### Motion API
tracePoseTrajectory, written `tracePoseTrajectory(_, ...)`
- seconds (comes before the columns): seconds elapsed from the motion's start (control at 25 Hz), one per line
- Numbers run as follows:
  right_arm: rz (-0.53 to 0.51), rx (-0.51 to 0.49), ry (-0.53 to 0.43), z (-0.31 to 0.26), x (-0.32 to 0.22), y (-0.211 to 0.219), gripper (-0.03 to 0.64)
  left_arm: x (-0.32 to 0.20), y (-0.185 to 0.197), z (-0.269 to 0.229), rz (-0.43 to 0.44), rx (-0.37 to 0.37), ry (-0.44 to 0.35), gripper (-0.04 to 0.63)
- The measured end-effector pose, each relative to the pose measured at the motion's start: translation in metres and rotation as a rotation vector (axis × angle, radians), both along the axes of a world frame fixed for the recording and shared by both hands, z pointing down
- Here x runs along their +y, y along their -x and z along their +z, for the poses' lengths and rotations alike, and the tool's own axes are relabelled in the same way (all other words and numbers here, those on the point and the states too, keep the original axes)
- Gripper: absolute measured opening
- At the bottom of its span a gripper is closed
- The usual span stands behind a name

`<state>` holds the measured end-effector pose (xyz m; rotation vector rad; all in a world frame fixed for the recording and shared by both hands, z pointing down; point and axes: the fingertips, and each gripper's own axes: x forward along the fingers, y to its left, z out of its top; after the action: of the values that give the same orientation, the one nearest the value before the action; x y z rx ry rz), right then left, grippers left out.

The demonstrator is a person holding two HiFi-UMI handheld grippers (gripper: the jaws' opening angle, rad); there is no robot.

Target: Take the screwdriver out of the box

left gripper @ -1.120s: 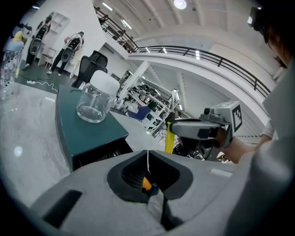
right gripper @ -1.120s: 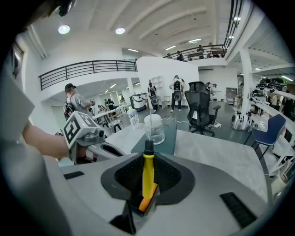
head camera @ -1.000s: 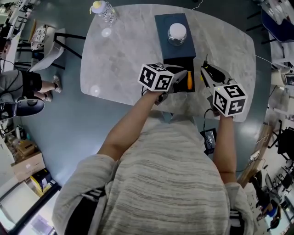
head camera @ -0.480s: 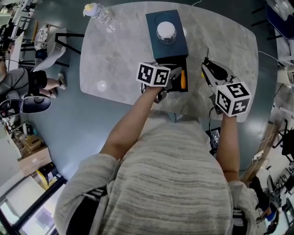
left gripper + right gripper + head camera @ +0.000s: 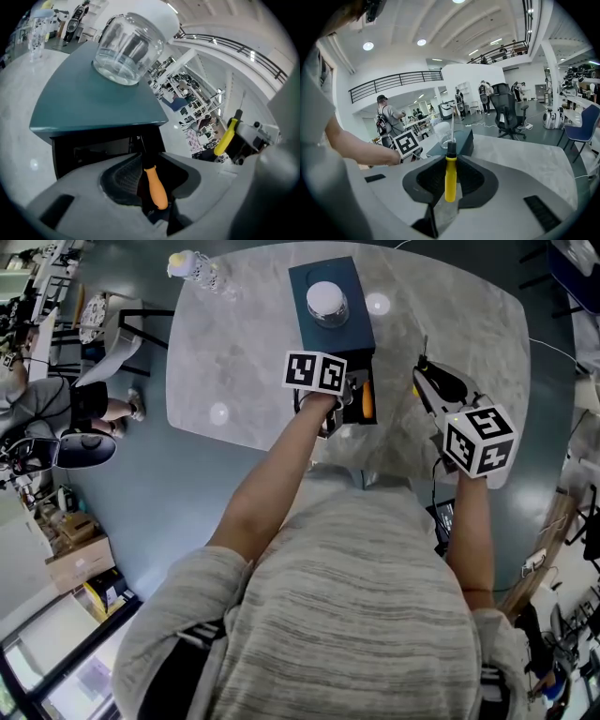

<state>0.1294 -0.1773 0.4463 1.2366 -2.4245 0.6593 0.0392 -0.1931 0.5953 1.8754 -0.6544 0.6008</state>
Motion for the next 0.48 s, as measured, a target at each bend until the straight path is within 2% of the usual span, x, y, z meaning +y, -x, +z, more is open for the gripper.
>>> tracePoseTrajectory(0.2,0.004,-0.013,-0.001,-0.003,0.002,-0.004,0.072,0.013,0.001,-0.004,-0.002,-0.030,0.030,0.109)
tracePoseTrajectory(0.48,0.002,-0.036,-0.008,-0.007,0.002,-0.004,0.072,0.036,0.004,0.004,-0.014,-0.109,0.061,0.114)
